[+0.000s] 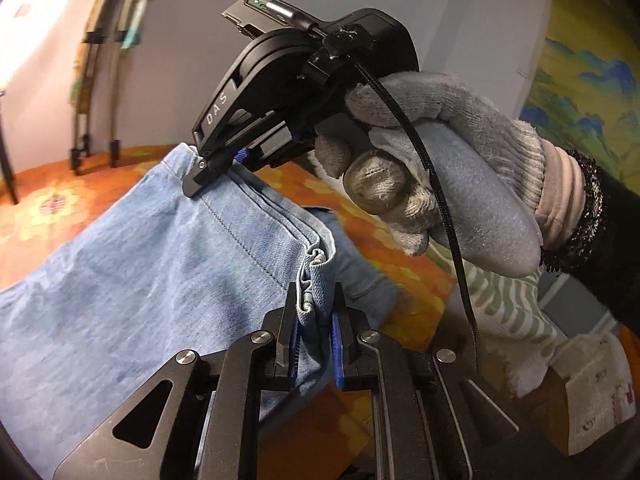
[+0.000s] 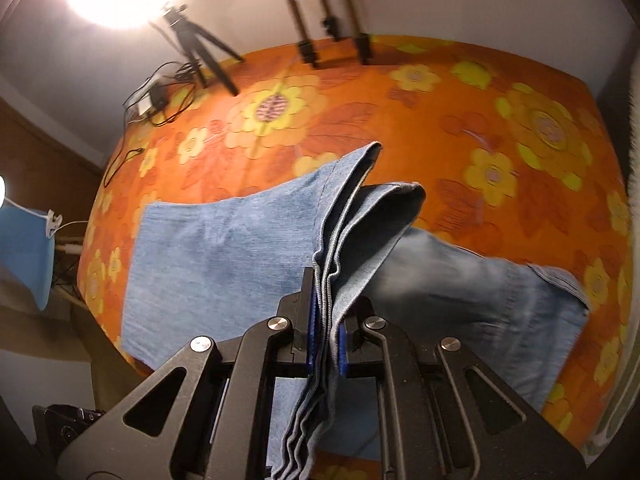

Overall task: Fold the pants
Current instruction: 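Lift the hem with both tools and fold it over toward the waistband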

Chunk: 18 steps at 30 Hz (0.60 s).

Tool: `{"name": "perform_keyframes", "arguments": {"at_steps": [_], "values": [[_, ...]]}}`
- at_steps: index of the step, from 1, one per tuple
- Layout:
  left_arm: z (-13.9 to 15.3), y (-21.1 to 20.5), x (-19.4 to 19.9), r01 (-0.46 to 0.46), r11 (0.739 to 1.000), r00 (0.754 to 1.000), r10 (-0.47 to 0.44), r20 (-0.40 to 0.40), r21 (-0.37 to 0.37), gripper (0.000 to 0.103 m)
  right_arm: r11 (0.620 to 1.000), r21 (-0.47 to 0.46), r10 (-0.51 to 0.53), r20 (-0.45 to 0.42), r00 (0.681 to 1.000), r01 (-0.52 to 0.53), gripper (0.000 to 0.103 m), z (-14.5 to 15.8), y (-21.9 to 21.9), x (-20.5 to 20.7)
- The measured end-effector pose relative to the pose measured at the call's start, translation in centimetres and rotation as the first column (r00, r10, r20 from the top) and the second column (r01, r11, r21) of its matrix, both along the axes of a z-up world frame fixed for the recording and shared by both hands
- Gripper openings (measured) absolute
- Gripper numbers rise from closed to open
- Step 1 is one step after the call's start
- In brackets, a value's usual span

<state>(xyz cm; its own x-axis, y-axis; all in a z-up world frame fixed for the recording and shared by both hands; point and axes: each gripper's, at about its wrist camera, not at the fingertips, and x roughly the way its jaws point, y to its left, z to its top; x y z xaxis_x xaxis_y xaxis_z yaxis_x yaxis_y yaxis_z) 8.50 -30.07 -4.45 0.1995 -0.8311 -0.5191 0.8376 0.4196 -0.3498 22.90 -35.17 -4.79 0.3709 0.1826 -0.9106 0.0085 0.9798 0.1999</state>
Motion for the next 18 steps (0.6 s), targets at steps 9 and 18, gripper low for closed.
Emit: {"name": "perform_keyframes", "arguments": {"at_steps": [9,18], "values": [[-0.4,-4.1,-1.1,0.095,0.995,0.995,-0.095,-0.001,0.019,0.011,0.997,-0.016,-0.075,-0.011,0.997,0.075,0.008,-1.0,-5.4,-2.9],[-1.0,-6.9,-0.9,0.152,0.987,0.988,-0.152,0.002,0.051,0.011,0.987,-0.035,-0.154,-0.014,0.988,0.154,0.008,-2.6,-10.0,-5.2]]}}
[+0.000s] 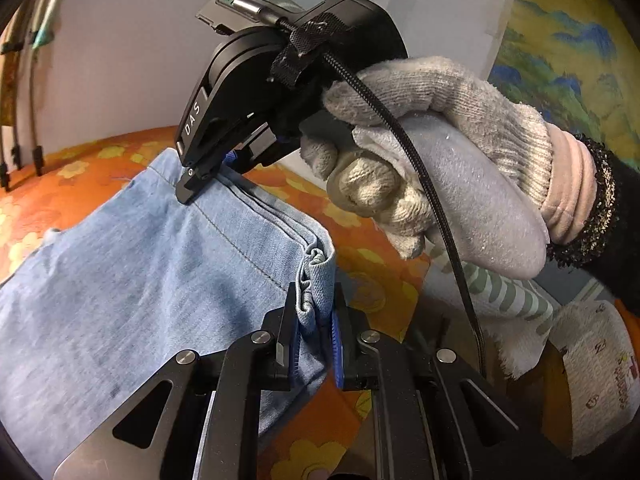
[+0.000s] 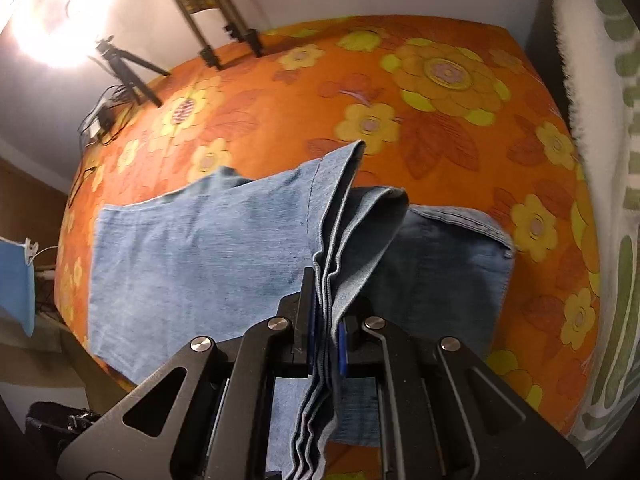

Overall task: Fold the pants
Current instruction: 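Lift the hem with both tools and fold it over toward the waistband, then open both tools and release the folded jeans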

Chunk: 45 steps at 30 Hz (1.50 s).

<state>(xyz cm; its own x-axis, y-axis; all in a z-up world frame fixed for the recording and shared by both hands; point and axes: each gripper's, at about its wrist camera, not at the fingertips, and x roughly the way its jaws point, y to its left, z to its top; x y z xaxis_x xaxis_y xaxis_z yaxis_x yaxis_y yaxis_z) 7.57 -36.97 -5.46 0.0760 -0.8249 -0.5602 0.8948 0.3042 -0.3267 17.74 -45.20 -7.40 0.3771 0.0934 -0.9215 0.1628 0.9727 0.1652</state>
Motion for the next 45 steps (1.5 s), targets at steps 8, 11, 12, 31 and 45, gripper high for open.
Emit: {"name": "perform_keyframes", "arguments": {"at_steps": [8,11,12,31,45], "values": [[-1.1,-1.4,1.0,0.027,0.999,1.0,-0.026,-0.011,0.035,0.011,0.999,0.019,-0.038,-0.006,0.999,0.038,0.008,-1.8,-2.6,-0.5],[-1.6,-1.6,1.2,0.029,0.998,0.999,-0.029,-0.016,0.046,0.011,0.999,0.014,-0.043,-0.007,0.999,0.043,0.008,-2.1,-2.8,-0.6],[-1.6,-1.5,1.4,0.029,0.998,0.999,-0.028,-0.017,0.048,0.011,0.999,0.011,-0.044,-0.009,0.999,0.044,0.008,-2.4,-2.9,-0.5],[0.7,4.1,1.1,0.0,0.995,0.999,0.004,-0.042,0.099,0.03,0.98,-0.13,-0.133,0.111,0.985,0.147,0.038,1.6,-4.5,-2.3],[1.8,25.1,7.9,-0.482,0.862,0.867,0.495,-0.054,0.154,0.036,0.992,-0.041,0.124,0.23,0.965,-0.118,0.038,4.2,7.9,0.3]]}}
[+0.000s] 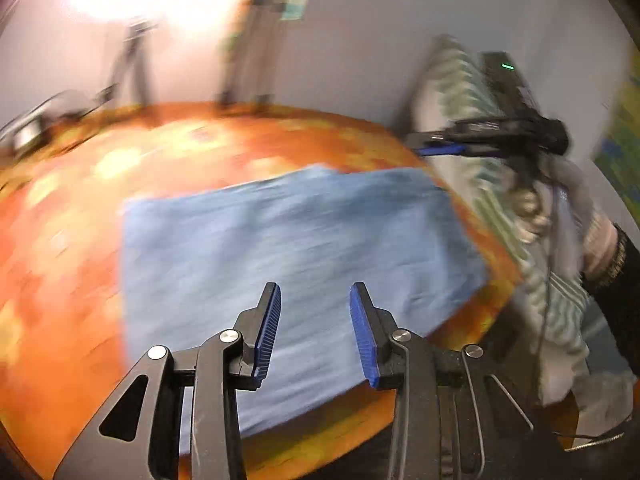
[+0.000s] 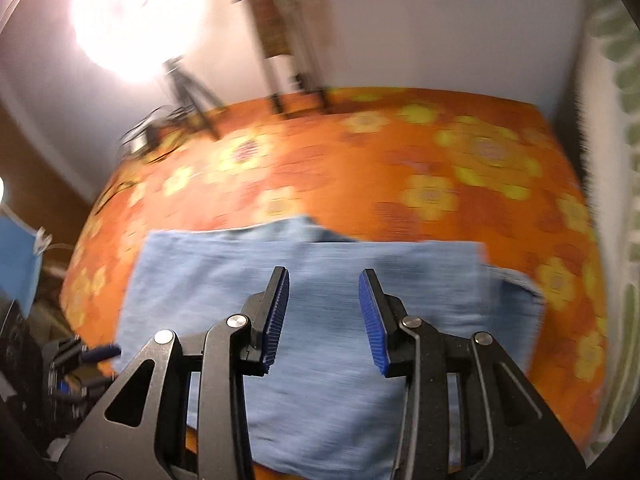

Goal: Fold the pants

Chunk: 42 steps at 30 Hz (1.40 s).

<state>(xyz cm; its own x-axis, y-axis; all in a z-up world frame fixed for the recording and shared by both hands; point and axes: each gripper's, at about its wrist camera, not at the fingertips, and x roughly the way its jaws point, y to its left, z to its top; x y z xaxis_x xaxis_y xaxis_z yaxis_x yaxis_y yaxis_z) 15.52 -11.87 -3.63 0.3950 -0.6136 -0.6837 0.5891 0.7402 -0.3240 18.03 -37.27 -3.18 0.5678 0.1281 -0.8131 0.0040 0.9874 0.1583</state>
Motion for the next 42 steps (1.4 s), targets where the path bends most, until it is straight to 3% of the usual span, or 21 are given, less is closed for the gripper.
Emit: {"name": "perform_keyframes", "arguments": {"at_steps": [6,13,18,24,28,38,42], "values": [[-2.8,6.5,0.5,-0.19,0.982,0.978,0.19,-0.087,0.006,0.039,0.987,0.04,0.156,-0.024,0.988,-0.155,0.038,-1.3,8.2,2.3],[-4.5,8.8,0.5,-0.27,0.962,0.955,0.262,-0.138,-0.038,0.039,0.949,0.041,0.315,-0.053,0.947,-0.314,0.038,-2.4,18.1,3.6],[-5.8,9.3,0.6,-0.299,0.951,0.94,0.28,-0.193,-0.075,0.039,0.925,0.056,0.381,-0.123,0.916,-0.377,0.038,-5.2,24.0,5.0],[-7.2,9.5,0.4,-0.311,0.947,0.931,0.286,-0.229,-0.082,0.039,0.917,0.054,0.396,-0.236,0.888,-0.395,0.038,-9.0,28.9,7.0],[-7.7,9.4,0.2,-0.318,0.944,0.926,0.289,-0.242,-0.089,0.039,0.926,0.003,0.361,-0.302,0.883,-0.377,0.038,-11.0,30.4,8.3],[-7.8,8.8,0.4,-0.307,0.948,0.934,0.285,-0.217,-0.077,0.039,0.947,-0.073,0.267,-0.365,0.892,-0.313,0.039,-12.8,31.5,10.8],[-7.6,8.6,0.3,-0.313,0.947,0.935,0.293,-0.197,-0.076,0.033,0.94,-0.105,0.263,-0.388,0.883,-0.326,0.045,-13.2,32.7,11.4]]}}
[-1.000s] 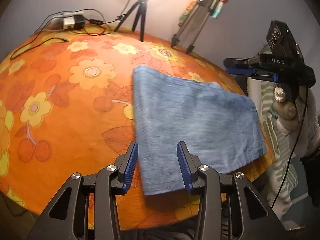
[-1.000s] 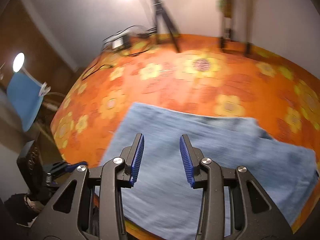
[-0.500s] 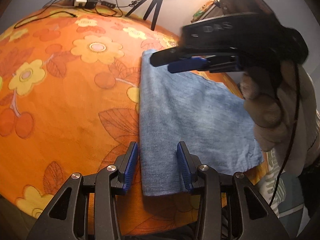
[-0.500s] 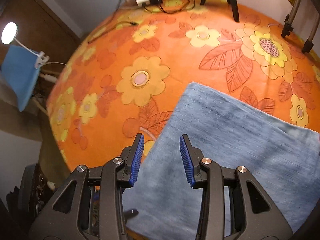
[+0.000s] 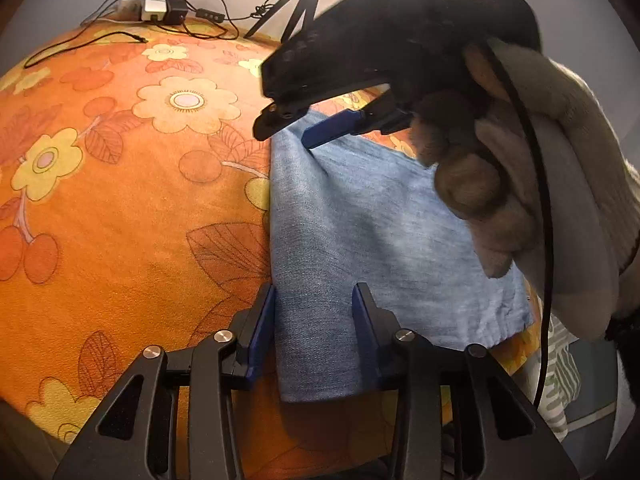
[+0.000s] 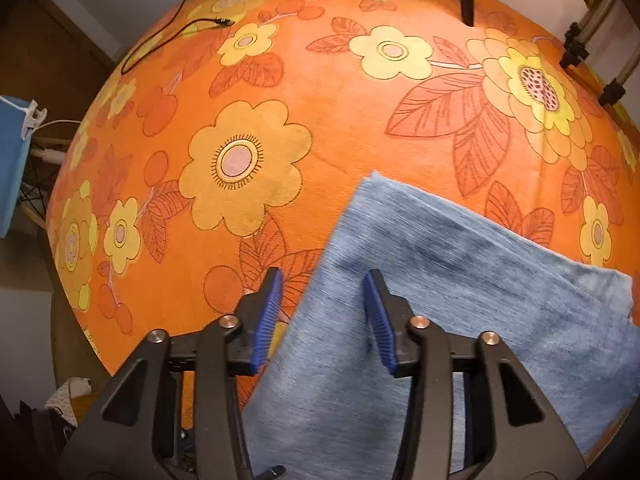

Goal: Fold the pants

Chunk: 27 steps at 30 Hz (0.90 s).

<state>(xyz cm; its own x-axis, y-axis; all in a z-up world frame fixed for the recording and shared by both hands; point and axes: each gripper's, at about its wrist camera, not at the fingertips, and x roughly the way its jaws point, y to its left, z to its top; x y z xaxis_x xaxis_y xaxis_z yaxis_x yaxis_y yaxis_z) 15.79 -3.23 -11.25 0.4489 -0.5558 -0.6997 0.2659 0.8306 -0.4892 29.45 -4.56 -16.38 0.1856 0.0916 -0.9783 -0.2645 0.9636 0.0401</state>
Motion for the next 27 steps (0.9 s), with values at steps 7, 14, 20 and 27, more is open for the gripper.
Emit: {"name": "perform_keyframes", "arguments": {"at_steps": [7,14,20,27], "values": [[1.2,-0.3,-0.4,0.014,1.0,0.998,-0.013,0.053,-0.012,0.015,0.997,-0.082,-0.01,0.0,1.0,0.01,0.045,-0.7,1.2,0.7],[2.0,-0.9,-0.4,0.033,0.999,0.996,-0.032,0.081,-0.013,0.014,0.99,-0.142,0.007,-0.015,1.0,-0.009,0.04,-1.2,2.1,1.2],[2.0,-1.0,-0.4,0.035,0.999,0.996,-0.037,0.086,0.017,0.014,0.992,-0.128,-0.003,-0.017,1.0,0.001,0.021,-1.1,1.6,1.7],[1.4,-1.4,0.0,-0.001,0.996,0.998,-0.005,0.068,0.091,0.042,0.998,-0.047,-0.036,0.006,0.999,0.036,0.01,0.2,-0.3,1.4]]}}
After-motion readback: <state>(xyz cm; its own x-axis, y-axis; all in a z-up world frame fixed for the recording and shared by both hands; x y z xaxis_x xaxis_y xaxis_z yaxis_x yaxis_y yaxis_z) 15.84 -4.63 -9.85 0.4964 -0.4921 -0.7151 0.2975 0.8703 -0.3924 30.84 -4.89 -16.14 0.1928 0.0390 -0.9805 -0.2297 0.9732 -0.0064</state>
